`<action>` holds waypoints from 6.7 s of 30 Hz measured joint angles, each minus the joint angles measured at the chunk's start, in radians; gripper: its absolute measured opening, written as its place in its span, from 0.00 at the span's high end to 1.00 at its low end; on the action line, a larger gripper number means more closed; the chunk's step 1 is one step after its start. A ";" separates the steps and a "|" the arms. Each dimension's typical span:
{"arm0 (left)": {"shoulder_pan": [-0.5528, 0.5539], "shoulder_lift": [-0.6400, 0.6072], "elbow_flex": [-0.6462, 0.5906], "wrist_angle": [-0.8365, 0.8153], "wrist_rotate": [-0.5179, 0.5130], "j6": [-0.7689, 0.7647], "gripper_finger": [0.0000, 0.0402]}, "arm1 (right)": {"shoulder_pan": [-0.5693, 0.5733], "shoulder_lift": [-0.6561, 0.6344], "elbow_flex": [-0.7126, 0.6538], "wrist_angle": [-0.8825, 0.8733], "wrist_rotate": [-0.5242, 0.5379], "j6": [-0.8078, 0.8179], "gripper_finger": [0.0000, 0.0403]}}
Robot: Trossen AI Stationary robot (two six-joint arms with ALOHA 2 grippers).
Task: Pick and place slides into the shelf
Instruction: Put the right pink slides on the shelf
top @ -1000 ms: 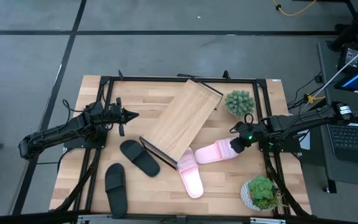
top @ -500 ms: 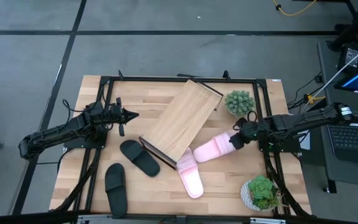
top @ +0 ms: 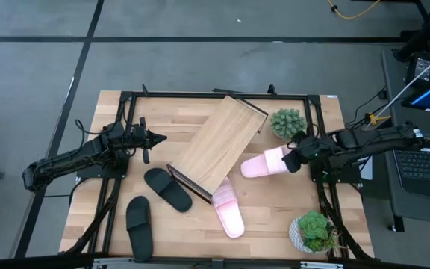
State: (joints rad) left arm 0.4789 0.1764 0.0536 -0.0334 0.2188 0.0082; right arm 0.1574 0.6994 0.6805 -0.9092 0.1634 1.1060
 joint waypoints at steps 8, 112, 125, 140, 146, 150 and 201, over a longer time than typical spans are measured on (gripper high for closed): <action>0.000 0.000 0.000 0.000 0.000 -0.002 1.00 | 0.000 0.000 0.135 -0.103 0.022 -0.048 1.00; 0.000 0.000 0.000 0.002 -0.001 -0.077 1.00 | 0.145 0.764 0.461 0.782 0.475 -0.062 1.00; 0.000 0.000 0.000 0.002 0.000 -0.080 1.00 | 0.188 0.761 0.461 0.863 0.565 -0.075 1.00; 0.000 0.000 0.000 0.002 0.000 -0.079 1.00 | 0.188 0.892 0.461 1.034 0.558 -0.115 1.00; 0.000 0.000 0.000 0.002 0.000 -0.079 1.00 | 0.190 0.957 0.461 1.143 0.528 -0.120 1.00; 0.000 0.000 0.000 0.002 0.000 -0.079 1.00 | 0.195 0.978 0.461 1.195 0.523 -0.130 1.00; 0.000 0.000 0.000 0.000 0.008 -0.088 1.00 | 0.219 1.005 0.461 1.145 0.515 -0.118 0.90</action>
State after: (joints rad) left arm 0.4789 0.1764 0.0540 -0.0330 0.2272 -0.0799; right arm 0.3767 1.7042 1.1419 0.2356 0.6781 0.9882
